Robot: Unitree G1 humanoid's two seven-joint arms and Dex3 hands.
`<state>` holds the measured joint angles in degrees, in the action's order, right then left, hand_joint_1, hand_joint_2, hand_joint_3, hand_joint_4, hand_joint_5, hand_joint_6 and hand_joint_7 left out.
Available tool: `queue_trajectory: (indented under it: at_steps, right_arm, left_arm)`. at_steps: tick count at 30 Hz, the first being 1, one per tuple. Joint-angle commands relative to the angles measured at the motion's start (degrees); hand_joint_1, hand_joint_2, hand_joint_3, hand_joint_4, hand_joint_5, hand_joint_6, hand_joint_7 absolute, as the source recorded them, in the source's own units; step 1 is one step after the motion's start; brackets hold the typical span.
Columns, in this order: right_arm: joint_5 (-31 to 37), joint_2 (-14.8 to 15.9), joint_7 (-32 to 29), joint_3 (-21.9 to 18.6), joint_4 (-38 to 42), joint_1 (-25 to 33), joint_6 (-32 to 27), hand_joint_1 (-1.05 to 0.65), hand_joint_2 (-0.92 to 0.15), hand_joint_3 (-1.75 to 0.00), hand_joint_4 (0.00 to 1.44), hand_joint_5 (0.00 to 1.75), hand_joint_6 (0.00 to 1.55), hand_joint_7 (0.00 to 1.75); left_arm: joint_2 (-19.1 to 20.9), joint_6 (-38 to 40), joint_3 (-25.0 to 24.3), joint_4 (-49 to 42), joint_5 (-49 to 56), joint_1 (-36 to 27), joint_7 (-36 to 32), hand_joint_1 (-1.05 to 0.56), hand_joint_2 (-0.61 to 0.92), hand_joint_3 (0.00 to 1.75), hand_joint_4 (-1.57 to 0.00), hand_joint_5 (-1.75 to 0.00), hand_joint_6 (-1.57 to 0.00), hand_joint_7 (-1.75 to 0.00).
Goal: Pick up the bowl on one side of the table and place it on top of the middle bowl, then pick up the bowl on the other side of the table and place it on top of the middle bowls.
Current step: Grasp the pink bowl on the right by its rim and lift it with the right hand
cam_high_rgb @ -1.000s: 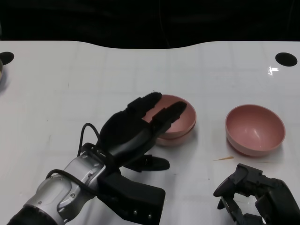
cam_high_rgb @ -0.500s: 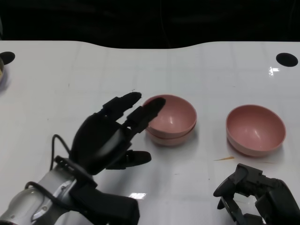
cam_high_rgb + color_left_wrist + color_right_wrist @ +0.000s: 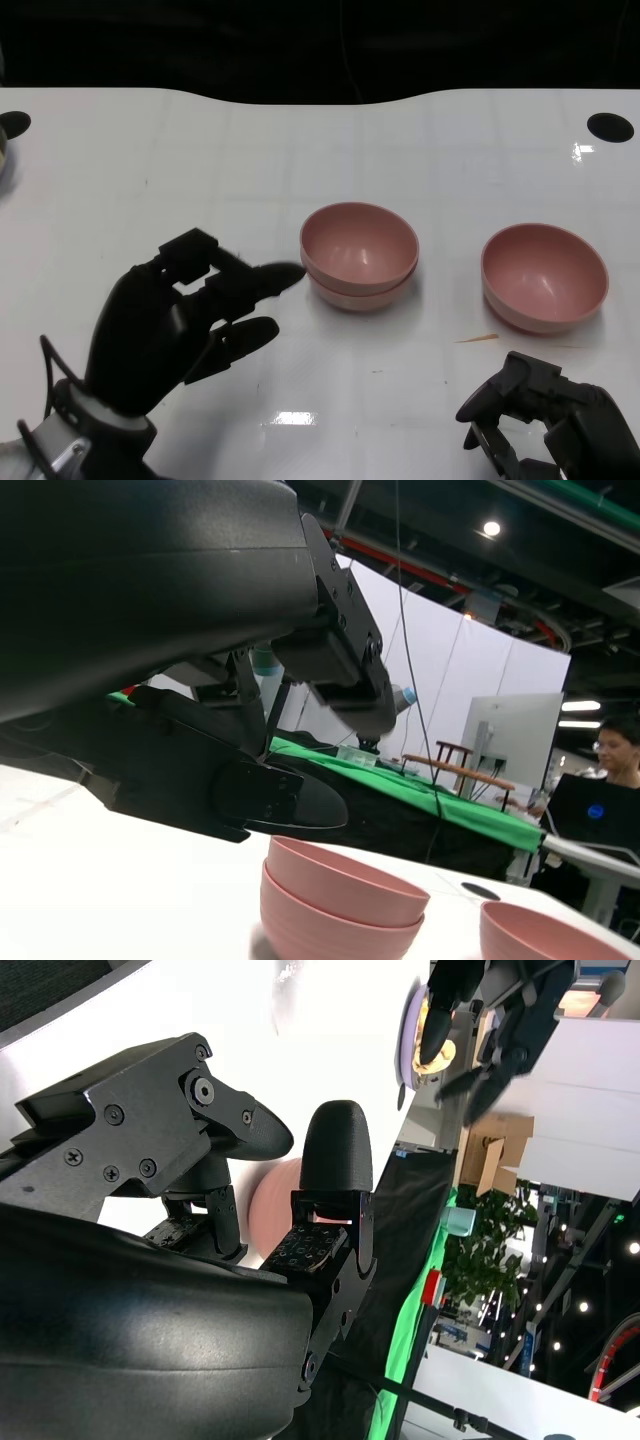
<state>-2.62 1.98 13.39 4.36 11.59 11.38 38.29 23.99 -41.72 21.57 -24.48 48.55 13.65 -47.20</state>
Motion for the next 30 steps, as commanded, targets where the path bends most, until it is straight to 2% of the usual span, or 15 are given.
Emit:
queue_trajectory:
  at_steps: [1, 2, 4, 7, 8, 9, 13, 15, 16, 19, 21, 22, 24, 28, 30]
  right_arm:
    - [-1.04, 0.51, 0.01, -0.50, -1.37, 0.53, -0.05, -0.06, -0.61, -0.98, 0.67, 1.49, 0.71, 1.24]
    - [-1.15, 0.57, 0.04, -0.53, -1.55, 0.59, -0.18, -0.06, -0.61, -0.98, 0.67, 1.49, 0.71, 1.25]
    - [-1.11, 0.56, -0.24, -0.71, -1.92, 0.74, -0.59, -0.07, -0.61, -0.97, 0.67, 1.49, 0.71, 1.25]
    - [-0.39, 0.70, -0.84, -1.11, -1.97, 0.73, -0.55, -0.09, -0.61, -0.96, 0.68, 1.47, 0.71, 1.24]
    - [-0.24, 0.75, -0.93, -1.20, -1.88, 0.68, -0.36, -0.09, -0.61, -0.95, 0.68, 1.47, 0.72, 1.24]
    - [-0.24, 0.79, -0.93, -1.26, -1.79, 0.63, -0.18, -0.09, -0.61, -0.95, 0.68, 1.47, 0.72, 1.23]
    - [-0.26, 0.80, -0.95, -1.56, -1.97, 0.60, -0.02, -0.08, -0.62, -0.94, 0.67, 1.45, 0.72, 1.22]
    - [0.44, 0.76, -1.55, -1.96, -2.11, 0.60, -0.08, -0.08, -0.64, -0.91, 0.66, 1.42, 0.71, 1.19]
    - [1.21, 0.91, -1.99, -2.19, -2.35, 0.61, -0.04, -0.08, -0.67, -0.84, 0.65, 1.35, 0.71, 1.12]
    - [4.58, 1.51, -3.86, -2.98, -3.05, 0.43, 0.99, -0.08, -0.75, -0.66, 0.61, 1.26, 0.69, 0.91]
    - [7.88, 2.20, -5.68, -3.60, -3.22, 0.14, 2.52, -0.09, -0.80, -0.55, 0.59, 1.23, 0.66, 0.79]
    - [9.36, 2.68, -6.38, -3.82, -3.30, -0.01, 3.10, -0.10, -0.86, -0.44, 0.55, 1.18, 0.63, 0.69]
    - [12.82, 3.77, -7.78, -4.30, -4.77, 0.16, 2.43, -0.12, -0.90, -0.34, 0.49, 1.11, 0.58, 0.57]
    - [19.66, 5.80, -11.78, -5.85, -7.37, -0.19, 2.78, -0.17, -0.92, -0.19, 0.39, 0.90, 0.53, 0.40]
    - [21.72, 6.44, -13.27, -6.20, -8.51, -0.27, 2.36, -0.19, -0.92, -0.17, 0.35, 0.87, 0.52, 0.38]
  left_arm:
    - [1.60, -2.89, -2.17, 0.68, -3.68, -3.77, 1.16, -0.18, 0.87, 0.22, -0.81, -1.20, -1.04, -0.44]
    - [1.47, -3.71, -2.61, 0.97, -5.45, -5.08, 2.47, -0.17, 0.74, 0.46, -0.84, -1.21, -1.04, -0.50]
    - [1.14, -5.37, -3.27, 0.87, -8.27, -7.22, 4.64, -0.11, 0.57, 0.84, -0.84, -1.32, -1.04, -0.60]
    - [0.81, -8.79, -3.57, -0.68, -14.79, -8.89, 10.65, -0.04, 0.45, 1.16, -0.83, -1.44, -1.00, -0.78]
    - [0.54, -10.05, -3.52, -1.59, -17.76, -9.06, 13.37, -0.03, 0.44, 1.22, -0.83, -1.46, -0.98, -0.83]
    - [0.23, -11.58, -3.28, -3.03, -21.12, -8.90, 16.48, -0.03, 0.43, 1.25, -0.82, -1.48, -0.97, -0.87]
    - [-1.80, -13.55, -3.24, -7.36, -33.31, -8.66, 29.01, -0.05, 0.50, 1.15, -0.83, -1.47, -0.91, -1.09]
    - [-3.13, -12.92, -4.03, -7.86, -37.39, -9.03, 33.64, -0.04, 0.45, 1.24, -0.85, -1.55, -0.89, -1.25]
    - [-3.73, -12.37, -4.49, -7.88, -39.07, -9.25, 35.68, -0.04, 0.41, 1.33, -0.86, -1.61, -0.87, -1.35]
    - [-5.18, -10.91, -6.03, -7.81, -42.10, -9.85, 40.35, -0.05, 0.36, 1.43, -0.86, -1.70, -0.83, -1.48]
    - [-5.94, -9.89, -6.95, -7.63, -44.09, -10.26, 43.42, -0.05, 0.36, 1.44, -0.86, -1.73, -0.81, -1.53]
    - [-6.36, -9.31, -7.37, -7.49, -45.47, -10.46, 45.20, -0.06, 0.38, 1.43, -0.86, -1.74, -0.80, -1.55]
    - [-7.24, -7.96, -8.20, -7.13, -48.45, -10.85, 48.86, -0.06, 0.39, 1.42, -0.86, -1.74, -0.79, -1.57]
    - [-8.53, -4.89, -10.04, -5.68, -51.63, -11.66, 54.07, -0.06, 0.41, 1.38, -0.86, -1.75, -0.78, -1.58]
    - [-8.95, -3.99, -10.87, -5.22, -51.87, -11.89, 55.62, -0.07, 0.41, 1.37, -0.85, -1.75, -0.78, -1.58]
